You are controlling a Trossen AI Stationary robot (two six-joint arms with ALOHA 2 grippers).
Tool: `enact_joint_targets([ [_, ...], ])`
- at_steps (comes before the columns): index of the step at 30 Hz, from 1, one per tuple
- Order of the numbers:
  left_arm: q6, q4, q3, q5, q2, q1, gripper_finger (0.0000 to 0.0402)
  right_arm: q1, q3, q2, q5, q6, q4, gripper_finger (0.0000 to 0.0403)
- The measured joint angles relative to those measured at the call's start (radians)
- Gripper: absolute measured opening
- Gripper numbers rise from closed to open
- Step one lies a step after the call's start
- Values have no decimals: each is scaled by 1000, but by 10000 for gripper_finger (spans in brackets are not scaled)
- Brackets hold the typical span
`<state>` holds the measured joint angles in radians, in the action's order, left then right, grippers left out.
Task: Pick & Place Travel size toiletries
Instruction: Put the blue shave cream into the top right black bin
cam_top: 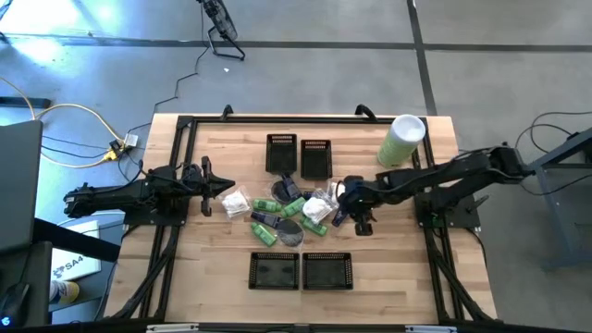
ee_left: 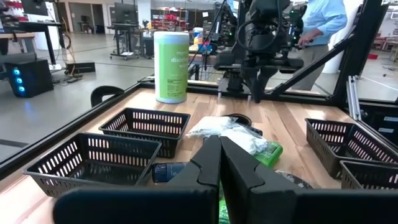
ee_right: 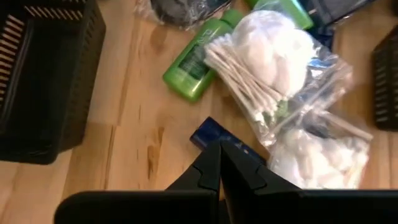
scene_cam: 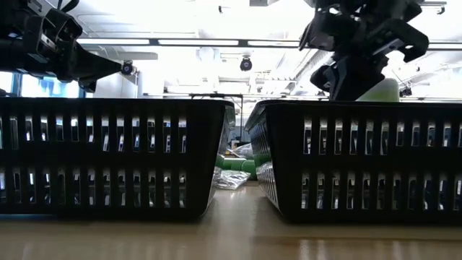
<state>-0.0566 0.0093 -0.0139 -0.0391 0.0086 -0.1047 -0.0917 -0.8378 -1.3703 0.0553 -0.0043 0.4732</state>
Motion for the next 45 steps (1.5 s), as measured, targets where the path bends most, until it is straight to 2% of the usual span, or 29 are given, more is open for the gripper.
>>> enact_joint_targets([
  [5, 0, 0, 0, 2, 0, 0, 0, 0, -34, -54, -84, -10, -2, 4],
  [8, 0, 0, 0, 2, 0, 0, 0, 0, -35, -60, -101, -50, 3, 20],
  [11, 0, 0, 0, 2, 0, 0, 0, 0, -35, -60, -100, -54, 2, 59],
  [16, 0, 0, 0, 2, 0, 0, 0, -18, -35, -60, -92, -105, 2, 154],
  [19, 0, 0, 0, 2, 0, 0, 0, -21, -34, -60, 4, -158, 0, 202],
  [22, 8, 0, 0, 2, 0, 0, 0, -21, -23, -60, 64, -205, -18, 227],
  [28, 9, 0, 0, 2, 0, 0, 0, -19, -12, -65, 86, -236, -48, 228],
  [34, 10, 0, 0, 2, 0, 0, 0, -19, -12, -155, 128, -240, -82, 227],
  [38, 8, 0, 0, 0, 0, 0, 0, -20, -11, -226, 86, -276, -93, 227],
  [45, 8, 0, 0, 0, 0, 0, 0, -19, -12, -255, 39, -319, -112, 226],
])
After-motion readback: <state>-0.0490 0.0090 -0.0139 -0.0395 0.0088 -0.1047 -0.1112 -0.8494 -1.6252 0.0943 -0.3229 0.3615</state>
